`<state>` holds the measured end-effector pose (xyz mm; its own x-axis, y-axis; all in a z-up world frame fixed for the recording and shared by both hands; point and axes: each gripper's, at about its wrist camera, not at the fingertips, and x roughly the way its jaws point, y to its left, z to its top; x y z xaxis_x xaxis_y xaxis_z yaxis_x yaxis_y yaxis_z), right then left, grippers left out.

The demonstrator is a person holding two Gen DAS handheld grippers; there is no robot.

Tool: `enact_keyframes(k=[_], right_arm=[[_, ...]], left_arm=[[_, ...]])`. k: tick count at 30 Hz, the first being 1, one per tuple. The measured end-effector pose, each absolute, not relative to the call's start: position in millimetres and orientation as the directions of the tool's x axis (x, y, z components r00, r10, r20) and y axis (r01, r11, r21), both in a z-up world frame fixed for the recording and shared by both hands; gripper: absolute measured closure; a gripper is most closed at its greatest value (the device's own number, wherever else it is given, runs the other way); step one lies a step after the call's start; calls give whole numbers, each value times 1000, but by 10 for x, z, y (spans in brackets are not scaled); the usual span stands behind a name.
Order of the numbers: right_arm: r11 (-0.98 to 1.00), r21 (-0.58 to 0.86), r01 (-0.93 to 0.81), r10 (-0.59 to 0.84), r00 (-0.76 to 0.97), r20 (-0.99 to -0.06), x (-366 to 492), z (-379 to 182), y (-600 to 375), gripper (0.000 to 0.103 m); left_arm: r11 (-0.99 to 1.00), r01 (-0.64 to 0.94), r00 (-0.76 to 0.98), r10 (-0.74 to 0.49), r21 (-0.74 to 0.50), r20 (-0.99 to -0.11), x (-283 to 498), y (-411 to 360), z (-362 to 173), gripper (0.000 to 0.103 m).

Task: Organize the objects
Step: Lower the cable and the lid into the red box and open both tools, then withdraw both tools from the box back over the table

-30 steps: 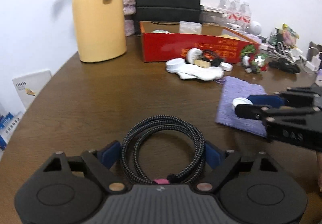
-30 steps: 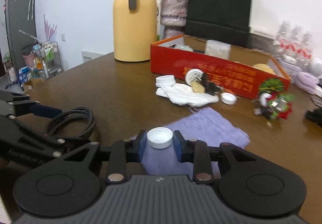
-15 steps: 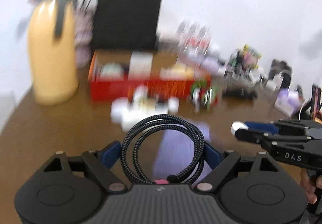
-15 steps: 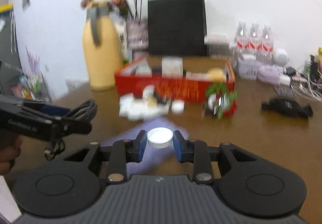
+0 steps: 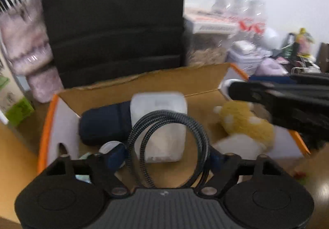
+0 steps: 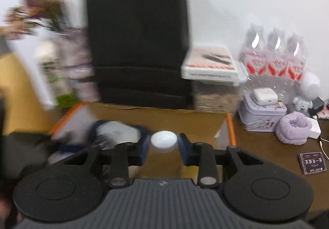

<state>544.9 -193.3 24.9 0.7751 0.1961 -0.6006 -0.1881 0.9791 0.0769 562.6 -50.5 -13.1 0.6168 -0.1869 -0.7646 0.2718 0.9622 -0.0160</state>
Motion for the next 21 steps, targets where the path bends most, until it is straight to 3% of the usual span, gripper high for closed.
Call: enact_keyframes(k=[7, 11, 18, 21], right_arm=[[988, 104, -111, 151, 795, -588, 5614, 49, -2155, 29], [989, 101, -109, 148, 804, -576, 5425, 189, -2247, 28], [967, 109, -229, 253, 831, -495, 4184, 563, -2283, 3], [966, 62, -250, 250, 851, -461, 3369, 522, -2217, 0]], left_arm=[[948, 311, 655, -262, -63, -709, 5494, -285, -22, 17], [966, 256, 698, -216, -44, -683, 5285, -123, 241, 16], [973, 229, 816, -203, -20, -541, 4083, 114, 647, 9], [971, 229, 823, -233, -74, -518, 3349, 215, 605, 9]])
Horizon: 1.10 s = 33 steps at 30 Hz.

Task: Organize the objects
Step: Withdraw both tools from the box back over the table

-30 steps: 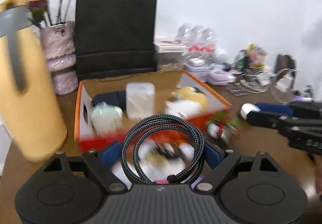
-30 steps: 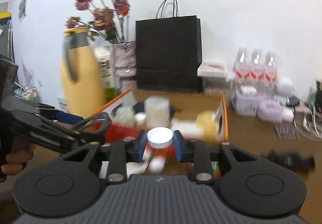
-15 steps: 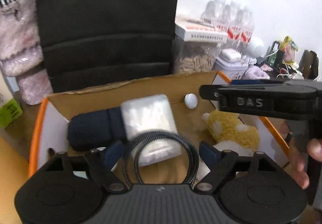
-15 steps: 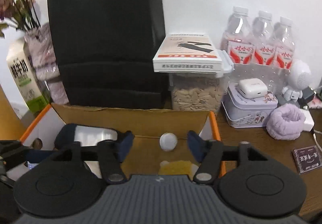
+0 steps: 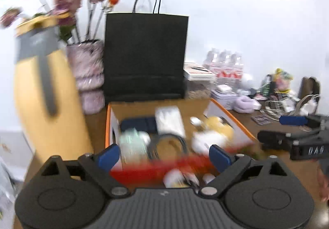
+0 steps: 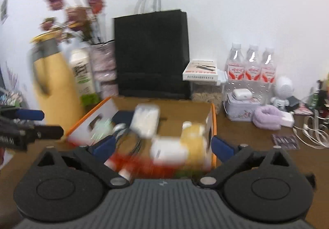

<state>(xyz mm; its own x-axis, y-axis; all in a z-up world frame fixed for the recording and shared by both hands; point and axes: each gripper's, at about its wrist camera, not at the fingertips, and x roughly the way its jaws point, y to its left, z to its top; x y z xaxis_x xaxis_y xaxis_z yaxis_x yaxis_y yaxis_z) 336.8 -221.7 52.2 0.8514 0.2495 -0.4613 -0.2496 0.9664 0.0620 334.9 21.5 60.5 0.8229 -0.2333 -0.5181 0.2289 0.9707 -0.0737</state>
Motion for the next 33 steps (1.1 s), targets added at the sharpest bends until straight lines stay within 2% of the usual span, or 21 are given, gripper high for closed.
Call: enact_keyframes(k=[5, 9, 12, 16, 18, 23, 27, 30, 33], right_arm=[[966, 80, -247, 256, 854, -452, 2171, 156, -2143, 0], [953, 165, -254, 303, 800, -518, 1546, -133, -2170, 0], [956, 136, -261, 290, 760, -581, 1276, -238, -2137, 0], [967, 116, -226, 251, 772, -585, 1155, -211, -2150, 0], [973, 117, -201, 232, 793, -563, 1152, -157, -2160, 0], [978, 100, -185, 210, 816, -539, 1244, -131, -2195, 0], [985, 49, -168, 169, 838, -518, 1557, -102, -2261, 0], [992, 2, -128, 112, 865, -489, 1914, -59, -2279, 0], [990, -29, -142, 113, 885, -452, 2310, -45, -2259, 0]], left_arm=[[960, 231, 813, -279, -158, -510, 2143, 322, 219, 2], [981, 171, 775, -188, -86, -604, 1541, 293, -91, 2], [976, 211, 771, -196, -47, -606, 1339, 329, -126, 2], [990, 125, 815, -141, -66, -562, 1336, 427, 26, 2], [987, 130, 825, -158, -90, -542, 1361, 443, 82, 2], [993, 117, 849, -115, -29, -516, 1568, 390, 102, 3], [990, 139, 855, -138, -35, -499, 1966, 393, 22, 4], [987, 159, 869, -144, -9, -474, 2413, 402, -95, 14], [984, 177, 840, -166, -28, -517, 2931, 413, -189, 19]])
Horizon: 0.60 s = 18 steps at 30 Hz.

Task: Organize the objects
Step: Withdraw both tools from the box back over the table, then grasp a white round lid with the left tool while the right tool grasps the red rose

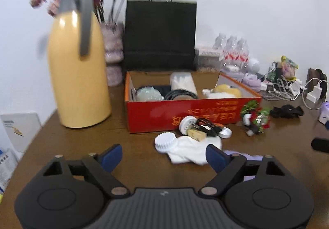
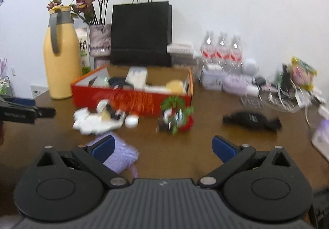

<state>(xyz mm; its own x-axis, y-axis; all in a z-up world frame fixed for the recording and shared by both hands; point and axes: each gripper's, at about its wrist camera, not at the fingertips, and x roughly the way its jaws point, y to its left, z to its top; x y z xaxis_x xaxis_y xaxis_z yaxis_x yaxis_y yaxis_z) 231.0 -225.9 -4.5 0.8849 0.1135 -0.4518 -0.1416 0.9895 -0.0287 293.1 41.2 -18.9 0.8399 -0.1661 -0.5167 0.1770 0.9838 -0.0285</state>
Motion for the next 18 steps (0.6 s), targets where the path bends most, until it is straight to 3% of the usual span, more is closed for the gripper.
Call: enact_keyframes(k=[3, 5, 8, 11, 12, 13, 18], right_arm=[[990, -73, -122, 75, 886, -457, 2834, -128, -2216, 3], [991, -90, -104, 48, 876, -479, 3182, -239, -2214, 7], [995, -62, -75, 31, 849, -528, 3581, -423, -2268, 22], [998, -47, -51, 18, 846, -533, 3756, -563, -2316, 27], [998, -37, -48, 22, 848, -529, 3774, -597, -2328, 36], [998, -19, -55, 36, 847, -531, 3788, -638, -2341, 62], [994, 40, -105, 111, 856, -504, 3557, -543, -2365, 69]], left_arm=[[977, 202, 784, -202, -66, -588, 3417, 389, -337, 20], [982, 180, 763, -174, -53, -622, 3668, 364, -443, 27], [982, 180, 747, -169, -50, -643, 3883, 352, -553, 37], [975, 196, 730, -215, -104, -649, 3976, 397, -602, 56], [972, 202, 734, -229, -117, -640, 3975, 407, -609, 65], [970, 208, 737, -238, -122, -633, 3960, 409, -604, 65], [972, 218, 804, -231, -90, -547, 3693, 391, -400, 66]])
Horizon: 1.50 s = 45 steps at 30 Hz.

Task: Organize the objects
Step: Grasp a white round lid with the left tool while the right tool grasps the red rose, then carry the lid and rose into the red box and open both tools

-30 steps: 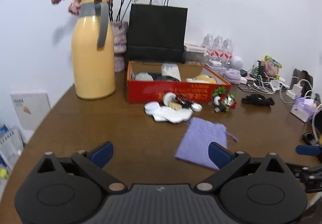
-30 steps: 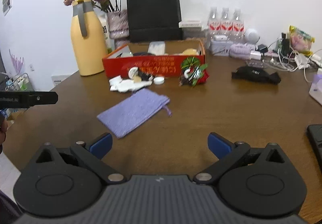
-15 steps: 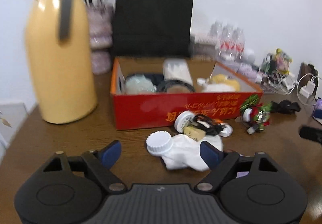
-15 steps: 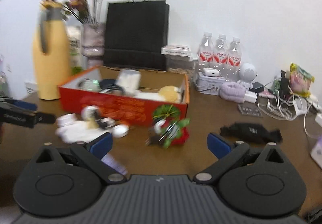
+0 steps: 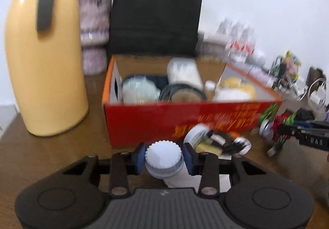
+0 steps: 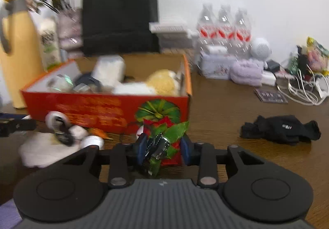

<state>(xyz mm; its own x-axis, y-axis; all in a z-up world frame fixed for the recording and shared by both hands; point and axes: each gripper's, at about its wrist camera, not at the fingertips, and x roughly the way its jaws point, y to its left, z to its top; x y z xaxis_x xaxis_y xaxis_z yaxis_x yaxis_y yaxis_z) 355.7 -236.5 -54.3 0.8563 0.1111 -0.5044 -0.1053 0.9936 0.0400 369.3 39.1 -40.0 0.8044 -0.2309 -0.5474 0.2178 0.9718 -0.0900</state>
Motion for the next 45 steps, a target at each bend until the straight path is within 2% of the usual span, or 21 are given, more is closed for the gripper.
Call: enact_keyframes(k=[3, 6, 9, 11, 12, 13, 17, 21, 23, 24, 27, 28, 30, 37, 42, 45], right_arm=[[980, 106, -167, 198, 853, -483, 3168, -351, -2366, 68], [952, 169, -254, 305, 791, -530, 2818, -316, -2304, 68], [942, 153, -300, 331, 741, -584, 2524, -407, -2180, 65], [955, 89, -284, 279, 750, -599, 2382, -451, -2129, 49], [967, 42, -252, 227, 769, -598, 2320, -446, -2118, 32], [972, 8, -233, 193, 785, -588, 2244, -428, -2113, 21], [952, 68, -297, 283, 777, -562, 1978, -296, -2157, 18], [955, 62, -291, 278, 798, -535, 1856, -221, -2183, 18], [957, 71, -283, 274, 791, -547, 1882, -272, -2210, 18], [960, 80, -267, 265, 782, -564, 1925, -340, -2222, 22], [969, 126, -210, 243, 749, -616, 2104, -574, -2292, 51], [967, 153, -204, 255, 741, -622, 2117, -617, -2307, 59], [967, 177, -182, 252, 755, -605, 2100, -615, -2332, 64], [941, 282, -187, 309, 814, -491, 1789, -200, -2600, 65], [953, 238, -187, 285, 820, -497, 1783, -103, -2611, 65], [951, 220, -215, 294, 845, -447, 1976, 109, -2598, 65]], left_arm=[[980, 178, 819, -197, -89, -539, 3345, 398, -198, 66], [968, 219, 815, -249, -120, -523, 2882, 376, -136, 66], [964, 236, 787, -262, -120, -558, 2514, 261, -241, 65], [968, 240, 776, -236, -73, -584, 2341, 157, -339, 65], [967, 247, 771, -231, -55, -594, 2279, 114, -390, 65], [965, 258, 763, -231, -43, -604, 2212, 91, -426, 65], [962, 273, 749, -194, 28, -634, 2057, -22, -570, 65], [962, 271, 749, -196, 22, -633, 1940, -5, -583, 65], [963, 269, 747, -197, 18, -634, 1911, 2, -590, 60], [964, 266, 748, -194, 19, -635, 1904, -1, -598, 58], [966, 257, 744, -191, 10, -640, 1909, 12, -612, 57], [966, 260, 736, -200, -2, -647, 1914, 25, -600, 62], [968, 251, 730, -205, -22, -652, 1902, 67, -563, 64], [975, 207, 794, -216, -82, -569, 1698, 236, -231, 65], [971, 223, 811, -231, -83, -537, 1833, 207, -51, 65], [964, 251, 806, -260, -91, -531, 2098, 171, 123, 65]])
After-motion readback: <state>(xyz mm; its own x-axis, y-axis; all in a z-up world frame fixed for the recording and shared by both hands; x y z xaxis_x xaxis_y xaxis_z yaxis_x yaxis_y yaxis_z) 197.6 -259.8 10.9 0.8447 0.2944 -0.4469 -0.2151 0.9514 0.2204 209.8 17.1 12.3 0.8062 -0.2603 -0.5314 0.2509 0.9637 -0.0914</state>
